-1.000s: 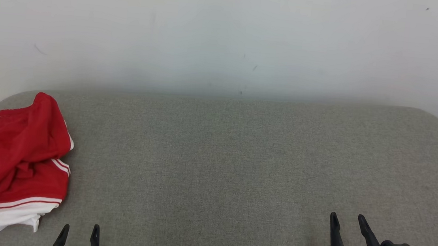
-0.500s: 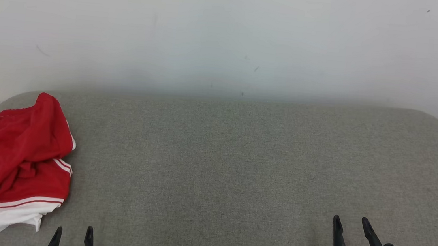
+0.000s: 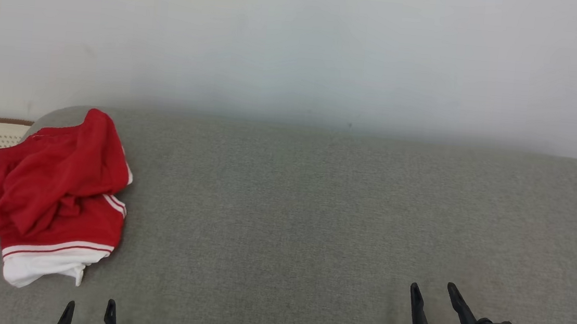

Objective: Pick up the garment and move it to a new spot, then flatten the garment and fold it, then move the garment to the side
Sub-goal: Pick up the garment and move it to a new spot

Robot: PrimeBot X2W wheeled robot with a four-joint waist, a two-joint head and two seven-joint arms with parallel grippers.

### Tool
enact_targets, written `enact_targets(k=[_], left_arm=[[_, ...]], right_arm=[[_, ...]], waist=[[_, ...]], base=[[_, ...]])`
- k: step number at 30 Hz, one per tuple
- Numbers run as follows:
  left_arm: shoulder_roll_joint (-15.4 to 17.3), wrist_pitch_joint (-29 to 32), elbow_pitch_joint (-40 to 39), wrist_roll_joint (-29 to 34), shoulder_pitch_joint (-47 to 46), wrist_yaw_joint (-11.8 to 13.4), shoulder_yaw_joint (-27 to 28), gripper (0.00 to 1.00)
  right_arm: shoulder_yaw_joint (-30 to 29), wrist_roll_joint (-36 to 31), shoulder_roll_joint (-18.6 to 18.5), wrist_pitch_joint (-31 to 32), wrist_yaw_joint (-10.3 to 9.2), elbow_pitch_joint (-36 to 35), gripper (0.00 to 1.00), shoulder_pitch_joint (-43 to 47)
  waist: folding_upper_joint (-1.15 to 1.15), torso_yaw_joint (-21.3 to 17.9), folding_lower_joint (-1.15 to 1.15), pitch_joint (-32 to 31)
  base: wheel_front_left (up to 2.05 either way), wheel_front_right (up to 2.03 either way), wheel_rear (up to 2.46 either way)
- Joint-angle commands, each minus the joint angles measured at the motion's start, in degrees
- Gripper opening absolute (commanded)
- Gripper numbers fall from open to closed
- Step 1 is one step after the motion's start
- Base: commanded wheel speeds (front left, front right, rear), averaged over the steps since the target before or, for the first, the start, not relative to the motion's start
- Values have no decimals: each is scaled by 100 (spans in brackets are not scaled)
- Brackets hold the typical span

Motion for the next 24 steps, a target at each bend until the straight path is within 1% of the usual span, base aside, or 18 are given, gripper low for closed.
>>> enact_targets(k=[1,4,11,12,18,21,24], left_arm=[[11,-24,15,35,47,16,40,100],[20,-24,31,49,17,-25,141,100],[58,-24,18,68,-1,-6,394,100],[58,-24,18,68,-1,-6,394,100],[60,-24,7,-6,-12,-109,593,100],[45,-24,16,-112,-5,-190,711,100],[39,-24,59,-145,-110,-289,784,100]], right_arm=[[50,45,16,-30,4,-2,100,-69],[81,58,40,-29,4,-4,100,-90],[200,69,98,-29,4,23,100,-211],[200,69,98,-29,4,23,100,-211],[215,83,144,-29,4,62,100,-200],[197,96,128,-30,4,50,100,-224],[183,91,61,-29,4,36,100,-267]], waist=[[0,342,0,55],[0,659,0,92],[0,1377,0,201],[0,1377,0,201],[0,1818,0,230],[0,1889,0,252],[0,1864,0,306]], base=[[0,0,0],[0,0,0],[0,0,0],[0,0,0],[0,0,0],[0,0,0],[0,0,0]])
